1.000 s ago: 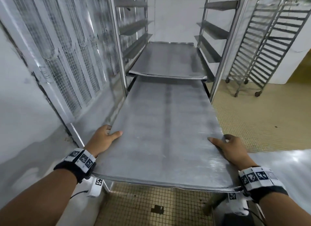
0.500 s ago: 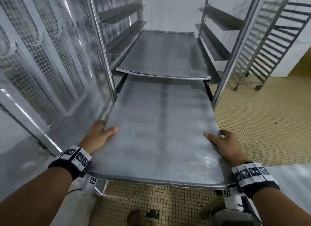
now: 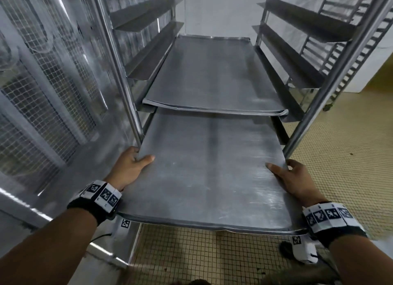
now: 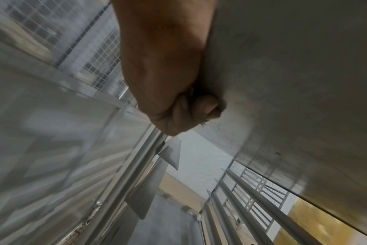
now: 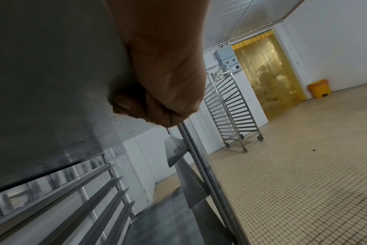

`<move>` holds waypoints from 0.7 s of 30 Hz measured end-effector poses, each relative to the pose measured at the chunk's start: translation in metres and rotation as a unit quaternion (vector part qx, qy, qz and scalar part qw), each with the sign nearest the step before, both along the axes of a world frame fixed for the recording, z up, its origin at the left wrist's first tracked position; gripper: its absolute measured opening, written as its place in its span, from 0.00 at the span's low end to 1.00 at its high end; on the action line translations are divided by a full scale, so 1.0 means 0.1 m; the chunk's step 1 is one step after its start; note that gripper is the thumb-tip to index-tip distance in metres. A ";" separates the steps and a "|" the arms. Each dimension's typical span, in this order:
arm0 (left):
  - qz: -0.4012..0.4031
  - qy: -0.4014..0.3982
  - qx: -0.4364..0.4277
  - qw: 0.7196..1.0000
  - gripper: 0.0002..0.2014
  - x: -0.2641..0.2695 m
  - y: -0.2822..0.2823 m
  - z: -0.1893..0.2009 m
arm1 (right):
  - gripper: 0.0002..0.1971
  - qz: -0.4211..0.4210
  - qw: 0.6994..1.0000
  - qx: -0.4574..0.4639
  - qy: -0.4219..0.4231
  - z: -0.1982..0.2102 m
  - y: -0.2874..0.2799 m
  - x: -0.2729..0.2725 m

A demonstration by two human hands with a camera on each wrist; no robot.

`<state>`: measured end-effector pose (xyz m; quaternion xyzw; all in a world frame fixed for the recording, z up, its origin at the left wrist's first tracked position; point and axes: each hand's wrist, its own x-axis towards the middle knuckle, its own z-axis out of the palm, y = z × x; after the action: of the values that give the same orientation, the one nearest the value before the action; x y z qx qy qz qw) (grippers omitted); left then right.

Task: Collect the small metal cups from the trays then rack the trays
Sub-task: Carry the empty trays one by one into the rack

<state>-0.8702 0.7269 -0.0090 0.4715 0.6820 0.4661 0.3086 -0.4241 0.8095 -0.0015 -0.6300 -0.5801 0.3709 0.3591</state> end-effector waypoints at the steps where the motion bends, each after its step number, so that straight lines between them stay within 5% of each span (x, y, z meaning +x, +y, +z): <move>1: -0.003 0.002 0.001 1.000 0.07 -0.01 0.07 0.01 | 0.17 0.000 1.000 -0.002 0.008 0.00 0.05 -0.01; 7: -0.051 0.011 0.021 0.998 0.07 -0.15 0.39 0.00 | 0.17 0.000 1.000 0.007 0.013 0.04 0.31 -0.07; 9: -0.049 0.006 0.013 0.999 0.22 -0.22 0.47 -0.05 | 0.18 -0.005 1.000 0.000 0.022 0.01 0.39 -0.07; 12: -0.037 -0.005 -0.001 0.999 0.29 -0.29 0.58 -0.14 | 0.19 -0.008 0.999 0.001 0.031 -0.01 0.47 -0.05; 21: -0.023 -0.012 0.017 1.000 0.27 -0.29 0.63 -0.23 | 0.20 0.002 1.000 0.009 -0.013 0.00 0.49 -0.04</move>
<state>-0.8996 0.7901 -0.0325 0.4867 0.6593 0.4761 0.3191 -0.4283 0.8588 -0.0016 -0.6305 -0.5895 0.3578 0.3563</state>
